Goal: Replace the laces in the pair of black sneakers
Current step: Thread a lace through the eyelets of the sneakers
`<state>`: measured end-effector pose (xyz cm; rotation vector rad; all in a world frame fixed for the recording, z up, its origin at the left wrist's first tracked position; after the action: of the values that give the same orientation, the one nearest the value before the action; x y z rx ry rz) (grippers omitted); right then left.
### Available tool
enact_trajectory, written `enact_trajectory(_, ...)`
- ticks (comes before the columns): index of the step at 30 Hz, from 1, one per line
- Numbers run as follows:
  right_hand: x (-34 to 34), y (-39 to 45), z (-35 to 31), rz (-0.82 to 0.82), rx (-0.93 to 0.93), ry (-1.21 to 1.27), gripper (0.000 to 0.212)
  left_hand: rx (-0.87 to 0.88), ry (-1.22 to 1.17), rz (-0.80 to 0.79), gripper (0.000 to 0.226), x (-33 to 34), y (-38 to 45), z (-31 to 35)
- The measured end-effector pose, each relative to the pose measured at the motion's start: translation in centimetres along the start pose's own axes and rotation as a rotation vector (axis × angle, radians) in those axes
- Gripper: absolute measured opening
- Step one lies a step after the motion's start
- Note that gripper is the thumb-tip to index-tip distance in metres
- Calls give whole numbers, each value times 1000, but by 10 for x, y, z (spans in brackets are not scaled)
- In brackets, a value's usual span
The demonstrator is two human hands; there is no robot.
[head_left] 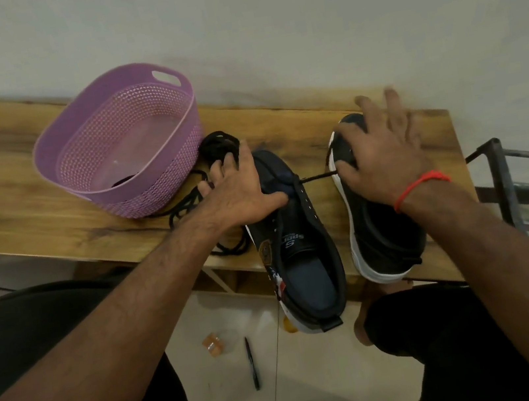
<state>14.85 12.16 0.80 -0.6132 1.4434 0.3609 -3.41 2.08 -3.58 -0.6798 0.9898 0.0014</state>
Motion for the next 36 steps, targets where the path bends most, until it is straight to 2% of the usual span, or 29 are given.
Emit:
enact_trajectory(2, 3, -5, -27, 19, -159, -37, 47, 2, -4, -4, 124, 1, 1, -1)
enact_trajectory(4, 13, -7, -43, -65, -229, -76, 40, -2, -10, -9, 124, 0, 0, -1)
enact_trajectory(6, 16, -4, -39, -83, -179, -84, 32, -4, -12, -14, 124, -1, -2, -2)
enact_trajectory(10, -16, 5, 12, 114, 100, -3, 26, -9, 11, -37, 129, -6, -5, -2)
enact_trajectory(12, -24, 4, 27, 139, 142, 28, 27, -9, 8, -85, 130, -8, -8, 2)
enact_trajectory(14, -19, 0, 13, 103, 35, 5, 36, 1, -2, -142, 127, -9, -12, 6)
enact_trajectory(16, -2, -6, -18, -20, -134, -21, 47, 9, -16, -187, 123, -7, -15, 6)
enact_trajectory(18, 14, -10, -41, -127, -228, -75, 41, 16, -45, -203, 119, -6, -16, 6)
enact_trajectory(20, 12, -6, -39, -103, -197, -83, 32, 18, -82, -197, 117, -6, -14, 5)
enact_trajectory(24, -22, 2, 11, 137, 42, 98, 24, 32, -181, -148, 121, -3, -7, 0)
enact_trajectory(26, -23, 1, 16, 123, 77, 119, 20, 47, -213, -131, 124, -1, -7, 2)
enact_trajectory(28, -9, 1, 5, 17, 28, 113, 24, 58, -208, -125, 121, -1, -7, 5)
enact_trajectory(31, 14, -3, -21, -116, -140, 14, 43, 48, -177, -125, 109, 0, -10, 8)
enact_trajectory(34, 12, -7, -31, -68, -179, -77, 32, 45, -133, -94, 103, 1, -14, 10)
enact_trajectory(36, 9, -3, -29, -4, -175, 11, 24, 53, -109, -83, 102, 4, -13, 10)
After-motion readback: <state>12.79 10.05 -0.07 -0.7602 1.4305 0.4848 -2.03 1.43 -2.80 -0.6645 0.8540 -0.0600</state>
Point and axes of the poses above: each hand's wrist, its own y-axis towards the middle knuckle, its own x-axis out of the palm, z = x × y, the point moved 5 cm from there along y, towards the middle knuckle, and after that the axes turned 9 degrees about -z, right-handed, at the moved point
